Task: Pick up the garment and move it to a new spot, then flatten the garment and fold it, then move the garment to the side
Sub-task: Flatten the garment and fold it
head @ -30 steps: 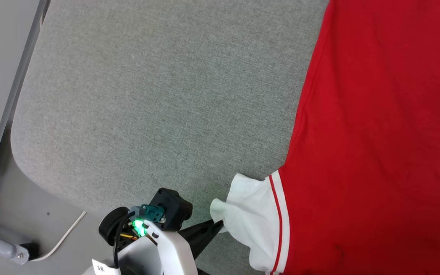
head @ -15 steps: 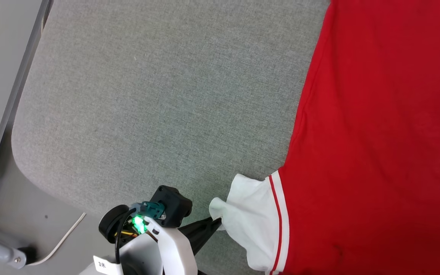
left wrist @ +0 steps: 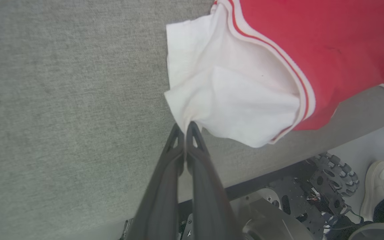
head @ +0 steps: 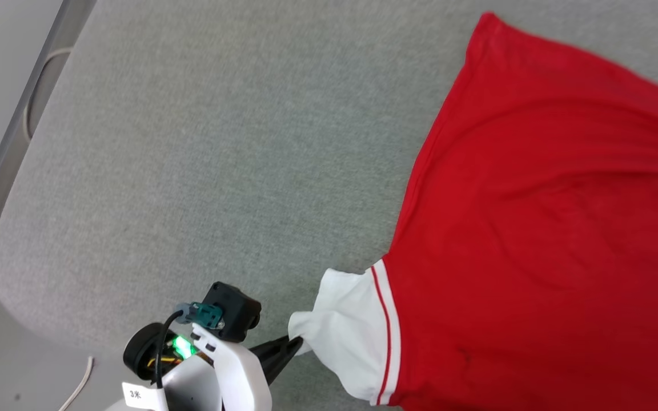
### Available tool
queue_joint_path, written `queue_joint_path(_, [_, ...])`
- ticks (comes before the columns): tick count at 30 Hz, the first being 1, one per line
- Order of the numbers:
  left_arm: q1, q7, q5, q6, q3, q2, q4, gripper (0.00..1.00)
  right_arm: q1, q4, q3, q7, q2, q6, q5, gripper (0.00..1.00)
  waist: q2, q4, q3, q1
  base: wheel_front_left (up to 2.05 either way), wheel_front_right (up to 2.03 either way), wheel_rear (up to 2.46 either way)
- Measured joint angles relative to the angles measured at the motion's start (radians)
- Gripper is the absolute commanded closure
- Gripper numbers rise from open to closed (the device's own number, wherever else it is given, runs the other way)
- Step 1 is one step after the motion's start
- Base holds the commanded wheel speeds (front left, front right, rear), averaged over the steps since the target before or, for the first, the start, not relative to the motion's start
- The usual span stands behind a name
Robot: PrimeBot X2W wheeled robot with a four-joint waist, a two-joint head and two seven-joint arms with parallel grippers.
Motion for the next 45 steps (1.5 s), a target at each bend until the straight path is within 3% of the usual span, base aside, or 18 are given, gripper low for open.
queue_joint_path(13, [0.097, -0.006, -0.036, 0.058, 0.023, 0.034, 0.041, 1.00, 0.356, -0.086, 0.036, -0.067, 0.026, 0.000, 0.151, 1.00, 0.0000, -0.146, -0.209, -0.0001, 0.00, 0.00, 0.00])
queue_joint_path(27, [0.165, -0.050, -0.070, 0.082, 0.035, 0.025, 0.058, 1.00, 0.739, -0.238, -0.123, -0.135, 0.102, 0.000, 0.243, 1.00, 0.0000, -0.257, -0.342, -0.0002, 0.00, 0.00, 0.00])
queue_joint_path(35, [0.167, -0.048, -0.070, 0.082, 0.033, 0.030, 0.051, 1.00, 0.807, -0.253, -0.153, -0.138, 0.151, 0.000, 0.231, 1.00, 0.0000, -0.261, -0.355, -0.0001, 0.00, 0.00, 0.00])
queue_joint_path(44, [0.167, -0.043, -0.070, 0.088, 0.031, 0.035, 0.038, 1.00, 0.808, -0.243, -0.147, -0.144, 0.150, 0.000, 0.226, 1.00, 0.0000, -0.263, -0.363, 0.0000, 0.00, 0.00, 0.00])
queue_joint_path(45, [0.167, -0.043, -0.070, 0.090, 0.031, 0.035, 0.037, 1.00, 0.808, -0.243, -0.145, -0.150, 0.146, 0.000, 0.226, 0.86, 0.0000, -0.263, -0.363, 0.0000, 0.00, 0.00, 0.00])
